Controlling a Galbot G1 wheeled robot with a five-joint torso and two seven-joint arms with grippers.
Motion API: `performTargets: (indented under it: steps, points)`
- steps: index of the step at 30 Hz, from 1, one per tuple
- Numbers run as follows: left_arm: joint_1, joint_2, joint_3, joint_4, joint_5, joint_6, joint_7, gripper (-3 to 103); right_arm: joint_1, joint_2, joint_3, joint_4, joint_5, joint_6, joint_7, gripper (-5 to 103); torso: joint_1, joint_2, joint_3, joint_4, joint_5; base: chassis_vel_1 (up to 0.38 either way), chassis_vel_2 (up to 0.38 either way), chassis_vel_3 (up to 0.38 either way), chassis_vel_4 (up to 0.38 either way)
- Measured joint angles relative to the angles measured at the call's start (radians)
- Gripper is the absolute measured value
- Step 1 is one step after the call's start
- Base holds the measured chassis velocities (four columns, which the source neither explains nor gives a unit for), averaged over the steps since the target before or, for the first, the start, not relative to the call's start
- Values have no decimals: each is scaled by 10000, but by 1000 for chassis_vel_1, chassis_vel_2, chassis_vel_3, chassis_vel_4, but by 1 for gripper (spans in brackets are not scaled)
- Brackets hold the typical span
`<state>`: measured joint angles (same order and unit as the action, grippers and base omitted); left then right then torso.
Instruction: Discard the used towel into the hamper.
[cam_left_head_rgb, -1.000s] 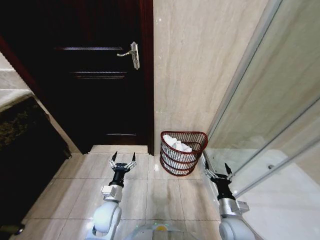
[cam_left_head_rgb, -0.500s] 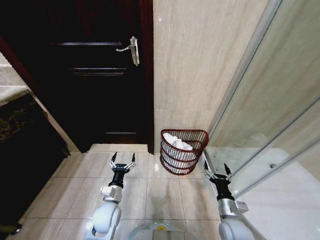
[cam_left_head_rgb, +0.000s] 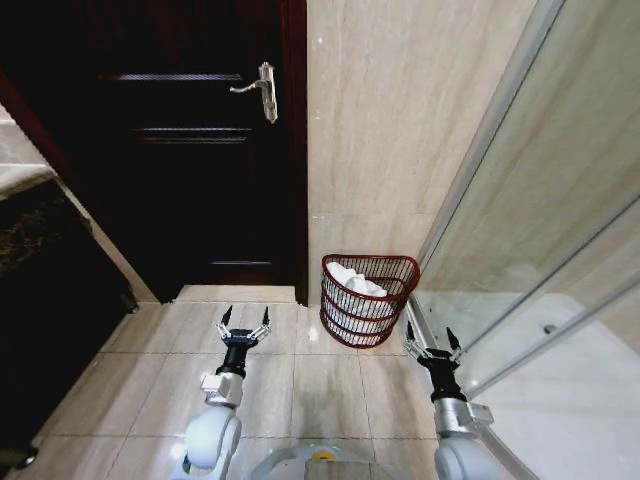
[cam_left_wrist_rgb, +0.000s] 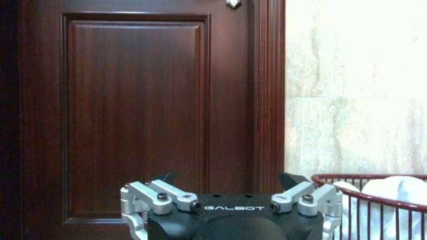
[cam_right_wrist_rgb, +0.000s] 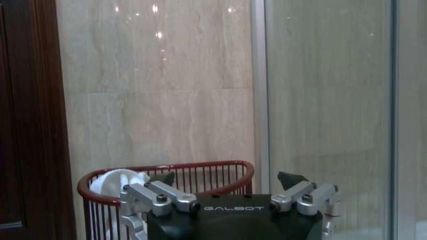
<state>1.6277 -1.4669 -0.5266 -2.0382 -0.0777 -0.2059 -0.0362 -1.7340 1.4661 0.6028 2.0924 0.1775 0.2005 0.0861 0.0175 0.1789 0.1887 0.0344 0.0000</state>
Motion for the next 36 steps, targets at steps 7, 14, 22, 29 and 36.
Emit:
performTargets:
  steps: [7,14,22,29,36]
  points:
    - [-66,-39,60,46,11,-162,-209,100,17,0,-25,-35,-83,89,25,100,-24,-97,-73,0,0,0,0,0,0]
    - [-53,-99,87,44,25,-181,-229,100,49,6,-104,-144,-274,140,166,100,-23,-91,-67,0,1,0,0,0,0]
    - [32,-120,49,11,35,-244,-241,100,26,12,-282,-158,-477,173,201,100,-13,-57,-44,-1,0,13,16,-11,-14]
    - [112,-141,12,-29,40,-343,-275,100,7,12,-416,-142,-672,185,211,100,-5,-35,-29,0,0,66,61,-56,-53]
    - [228,-160,11,-44,70,-417,-339,100,-87,-33,-487,-142,-807,233,188,100,-2,-19,-20,0,0,61,66,-59,-60]
